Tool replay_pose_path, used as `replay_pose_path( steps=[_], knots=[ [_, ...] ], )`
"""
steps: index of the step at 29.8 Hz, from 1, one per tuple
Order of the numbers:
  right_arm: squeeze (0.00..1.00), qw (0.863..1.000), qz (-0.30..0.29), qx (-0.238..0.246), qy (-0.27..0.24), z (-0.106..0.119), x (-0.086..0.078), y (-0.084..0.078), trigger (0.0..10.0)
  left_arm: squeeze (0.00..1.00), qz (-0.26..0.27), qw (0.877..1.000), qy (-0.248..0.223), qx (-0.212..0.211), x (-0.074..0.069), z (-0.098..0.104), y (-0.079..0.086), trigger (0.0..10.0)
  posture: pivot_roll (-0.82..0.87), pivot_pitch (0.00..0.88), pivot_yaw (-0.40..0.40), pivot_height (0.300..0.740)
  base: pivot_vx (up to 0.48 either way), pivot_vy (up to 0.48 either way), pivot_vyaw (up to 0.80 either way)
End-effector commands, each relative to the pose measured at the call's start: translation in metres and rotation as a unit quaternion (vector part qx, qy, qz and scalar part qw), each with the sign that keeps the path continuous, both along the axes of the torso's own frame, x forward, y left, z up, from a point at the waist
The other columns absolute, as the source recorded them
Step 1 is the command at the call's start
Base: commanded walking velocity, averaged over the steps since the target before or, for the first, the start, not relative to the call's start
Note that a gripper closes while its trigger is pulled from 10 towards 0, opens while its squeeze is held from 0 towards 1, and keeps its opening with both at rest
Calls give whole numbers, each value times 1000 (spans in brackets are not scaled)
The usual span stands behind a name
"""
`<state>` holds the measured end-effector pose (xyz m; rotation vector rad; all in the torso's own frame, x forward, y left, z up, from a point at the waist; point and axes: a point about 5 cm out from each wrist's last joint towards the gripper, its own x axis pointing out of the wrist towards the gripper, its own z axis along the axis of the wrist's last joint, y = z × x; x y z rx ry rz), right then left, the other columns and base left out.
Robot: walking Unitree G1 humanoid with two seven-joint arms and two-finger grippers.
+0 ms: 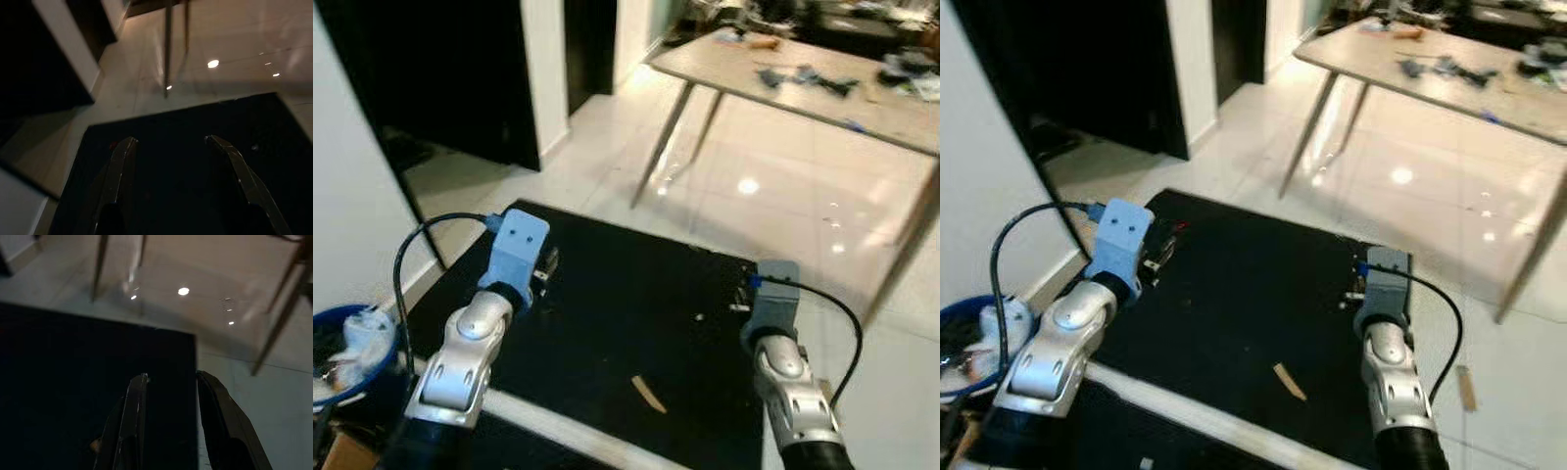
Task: Picking trash to rubbish bin
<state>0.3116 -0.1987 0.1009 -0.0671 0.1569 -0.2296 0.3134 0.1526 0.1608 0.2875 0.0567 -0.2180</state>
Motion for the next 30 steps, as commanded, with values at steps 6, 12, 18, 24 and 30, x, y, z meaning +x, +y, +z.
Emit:
replay_pose_path(
  steps=[6, 12, 18, 24, 30],
  knots=[
    [0, 1000, 0, 5, 11, -5, -3, 2, 10000, 0, -3, 1000, 4, 3, -1, -3, 0, 10000, 36, 75, 16, 740, 0, 0, -800],
    [0, 1000, -2, 5, 11, -6, -3, 2, 10000, 0, -3, 1000, 2, 2, -1, -2, 1, 10000, 34, 78, 17, 740, 0, 0, -800],
    [0, 1000, -5, 4, 11, -5, -3, 0, 10000, 0, -9, 1000, 5, -5, -1, -2, 1, 10000, 32, 79, 13, 740, 0, 0, -800],
    [0, 1000, -18, -3, 5, -3, -2, -5, 10000, 0, -13, 1000, -2, -16, -1, 1, 2, 10000, 28, 83, 15, 740, 0, 0, -667],
    [0, 1000, -15, -9, 6, -2, -1, -4, 10000, 0, -34, 999, -1, -33, -1, 3, -4, 10000, 27, 86, 14, 740, 107, 0, 0]
  ],
)
